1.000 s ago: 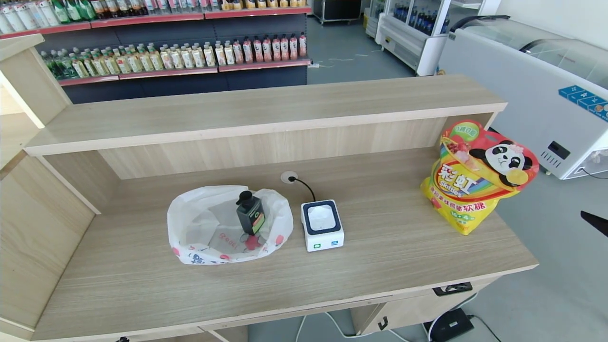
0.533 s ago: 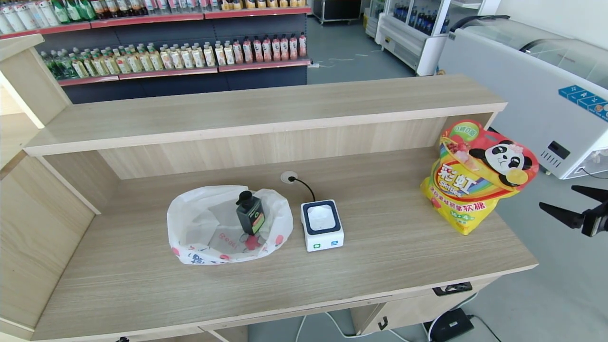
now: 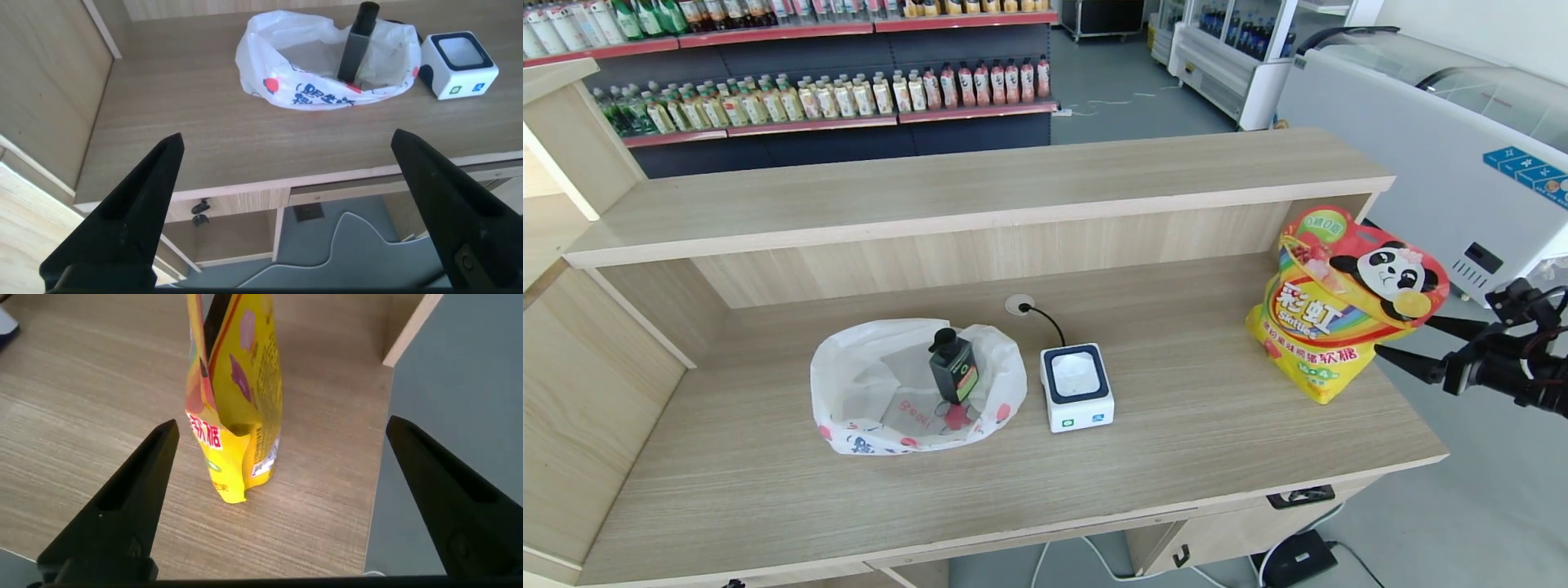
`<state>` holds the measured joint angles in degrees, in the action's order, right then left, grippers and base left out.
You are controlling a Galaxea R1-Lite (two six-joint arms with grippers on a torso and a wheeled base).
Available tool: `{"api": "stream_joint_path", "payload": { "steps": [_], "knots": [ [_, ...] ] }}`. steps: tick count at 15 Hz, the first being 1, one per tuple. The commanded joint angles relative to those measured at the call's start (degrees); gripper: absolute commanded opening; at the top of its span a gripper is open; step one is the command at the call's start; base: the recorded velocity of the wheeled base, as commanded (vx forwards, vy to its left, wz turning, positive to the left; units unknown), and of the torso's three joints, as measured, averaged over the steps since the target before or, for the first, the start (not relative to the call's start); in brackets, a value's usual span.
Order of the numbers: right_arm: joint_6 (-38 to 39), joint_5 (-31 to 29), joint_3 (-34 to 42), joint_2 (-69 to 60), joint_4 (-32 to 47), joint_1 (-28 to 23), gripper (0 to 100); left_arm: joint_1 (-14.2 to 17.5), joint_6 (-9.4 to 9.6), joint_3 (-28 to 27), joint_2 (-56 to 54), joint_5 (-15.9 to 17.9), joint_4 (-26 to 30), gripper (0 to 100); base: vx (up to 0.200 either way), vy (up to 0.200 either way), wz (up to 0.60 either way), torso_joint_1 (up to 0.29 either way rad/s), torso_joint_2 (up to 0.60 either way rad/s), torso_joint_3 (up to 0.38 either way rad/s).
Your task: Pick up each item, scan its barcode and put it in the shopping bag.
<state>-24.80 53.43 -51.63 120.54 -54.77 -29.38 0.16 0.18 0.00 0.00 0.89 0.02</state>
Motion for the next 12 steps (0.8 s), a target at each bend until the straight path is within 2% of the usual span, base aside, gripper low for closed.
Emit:
{"api": "stream_joint_path", "payload": {
  "steps": [1, 6, 11, 12],
  "knots": [
    [0.01, -0.08, -1.28, 3.12, -0.69, 2.05, 100, 0.02, -0.01, 0.0, 0.0, -0.01, -0.02, 100, 0.0, 0.0, 0.0, 0.0, 0.0, 0.0],
    [0.1, -0.17, -7.79, 7.34, -1.13, 5.12, 100, 0.02, -0.01, 0.0, 0.0, -0.01, -0.02, 100, 0.0, 0.0, 0.0, 0.0, 0.0, 0.0],
    [0.63, -0.17, -8.4, 9.27, -2.71, 6.97, 100, 0.02, -0.01, 0.0, 0.0, -0.01, -0.02, 100, 0.0, 0.0, 0.0, 0.0, 0.0, 0.0],
    [0.63, -0.17, -8.31, 9.45, -3.15, 7.14, 0, 0.02, -0.01, 0.0, 0.0, -0.01, -0.02, 100, 0.0, 0.0, 0.0, 0.0, 0.0, 0.0]
  ]
}}
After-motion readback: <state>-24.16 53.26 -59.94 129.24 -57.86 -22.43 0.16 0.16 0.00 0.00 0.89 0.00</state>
